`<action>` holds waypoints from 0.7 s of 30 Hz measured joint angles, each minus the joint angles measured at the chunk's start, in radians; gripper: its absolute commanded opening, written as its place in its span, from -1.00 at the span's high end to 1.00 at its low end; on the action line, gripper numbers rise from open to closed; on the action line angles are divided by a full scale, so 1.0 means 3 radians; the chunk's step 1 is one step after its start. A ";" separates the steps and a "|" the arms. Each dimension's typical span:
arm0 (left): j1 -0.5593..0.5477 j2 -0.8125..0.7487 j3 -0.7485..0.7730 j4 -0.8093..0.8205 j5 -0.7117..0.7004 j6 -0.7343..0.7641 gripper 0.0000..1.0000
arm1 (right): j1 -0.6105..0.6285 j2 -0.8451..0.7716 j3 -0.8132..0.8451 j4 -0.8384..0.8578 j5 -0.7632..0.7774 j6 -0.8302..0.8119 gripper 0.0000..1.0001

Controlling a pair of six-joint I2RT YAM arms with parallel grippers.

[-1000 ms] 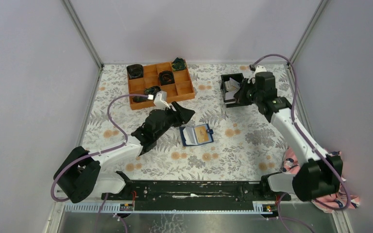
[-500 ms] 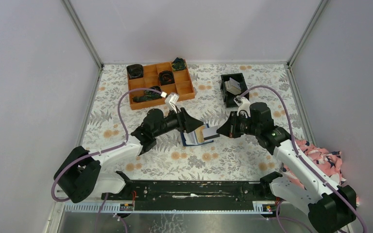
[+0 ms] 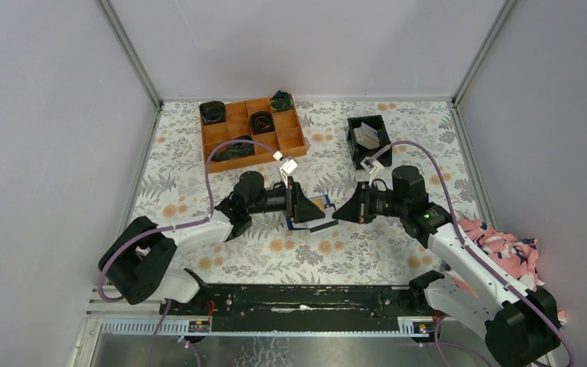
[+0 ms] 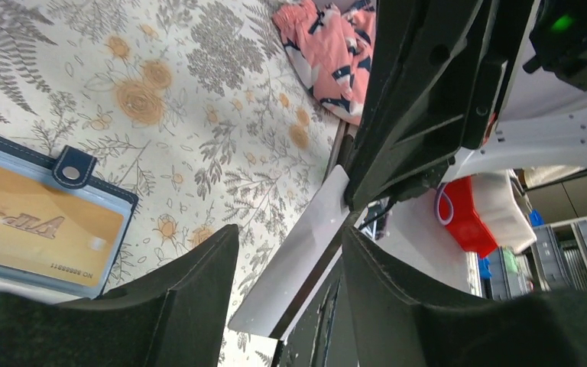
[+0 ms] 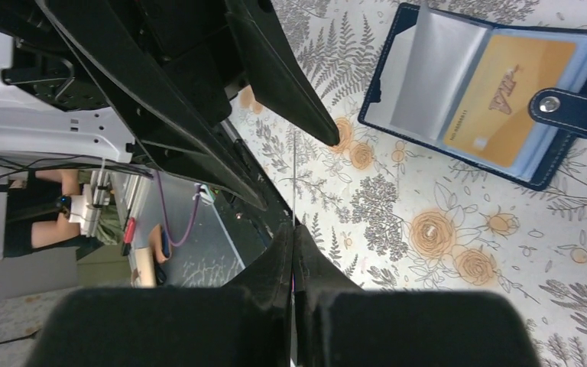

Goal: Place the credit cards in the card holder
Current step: Pick up the credit card from the storage box.

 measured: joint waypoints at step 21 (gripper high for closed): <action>0.0136 0.0273 -0.0132 0.0472 0.0599 -0.0137 1.00 | 0.0001 0.0331 -0.0069 0.0259 -0.0142 0.0037 0.45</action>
